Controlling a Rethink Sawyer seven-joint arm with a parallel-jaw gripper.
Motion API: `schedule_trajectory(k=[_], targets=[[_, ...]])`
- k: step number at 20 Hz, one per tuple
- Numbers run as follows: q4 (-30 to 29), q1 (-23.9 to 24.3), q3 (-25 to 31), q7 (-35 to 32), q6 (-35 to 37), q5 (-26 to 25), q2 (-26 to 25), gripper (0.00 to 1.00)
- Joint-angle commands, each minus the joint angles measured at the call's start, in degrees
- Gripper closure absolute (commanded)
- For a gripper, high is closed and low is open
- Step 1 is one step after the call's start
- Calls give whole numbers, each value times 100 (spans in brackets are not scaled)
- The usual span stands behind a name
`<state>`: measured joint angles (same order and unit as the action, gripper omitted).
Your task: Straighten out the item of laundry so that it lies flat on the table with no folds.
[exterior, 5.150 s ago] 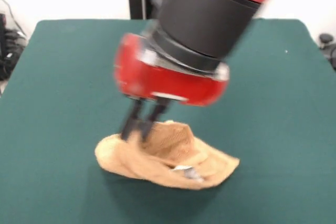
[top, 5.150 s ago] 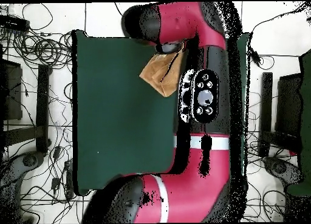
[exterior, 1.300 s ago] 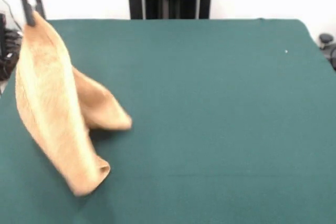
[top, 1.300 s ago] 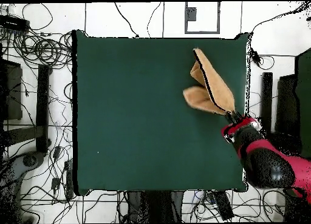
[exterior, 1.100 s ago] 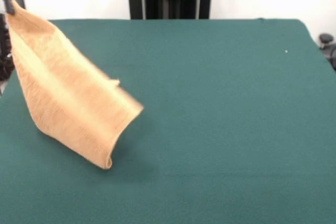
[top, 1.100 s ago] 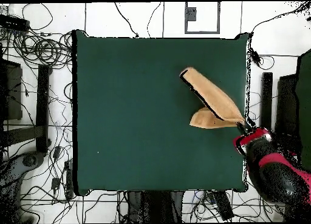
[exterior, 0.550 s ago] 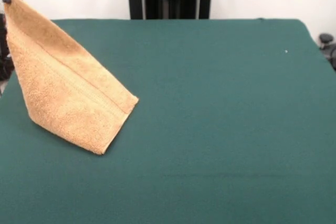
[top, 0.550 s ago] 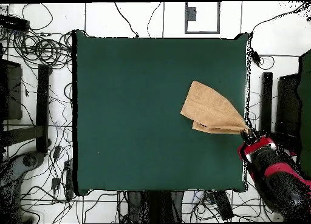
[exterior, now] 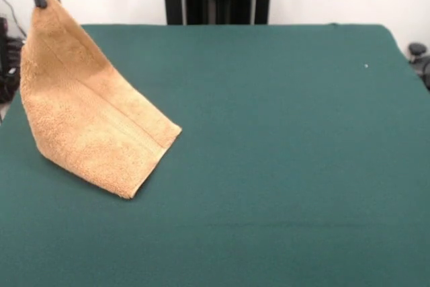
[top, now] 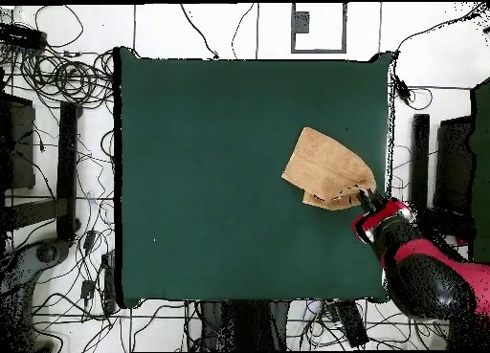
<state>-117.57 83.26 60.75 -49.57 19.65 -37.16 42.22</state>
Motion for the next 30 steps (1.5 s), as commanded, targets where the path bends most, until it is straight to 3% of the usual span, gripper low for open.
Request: schedule_trajectory(k=[1, 6, 13, 30], targets=[[-50, -610, 56, -209, 535, 93, -192, 100], [762, -794, -85, 549, 1309, 211, -870, 100], [1842, -1362, -403, 1269, 2910, 379, -1123, 100], [5282, -2228, -439, 3444, 6293, -87, -2316, 100]])
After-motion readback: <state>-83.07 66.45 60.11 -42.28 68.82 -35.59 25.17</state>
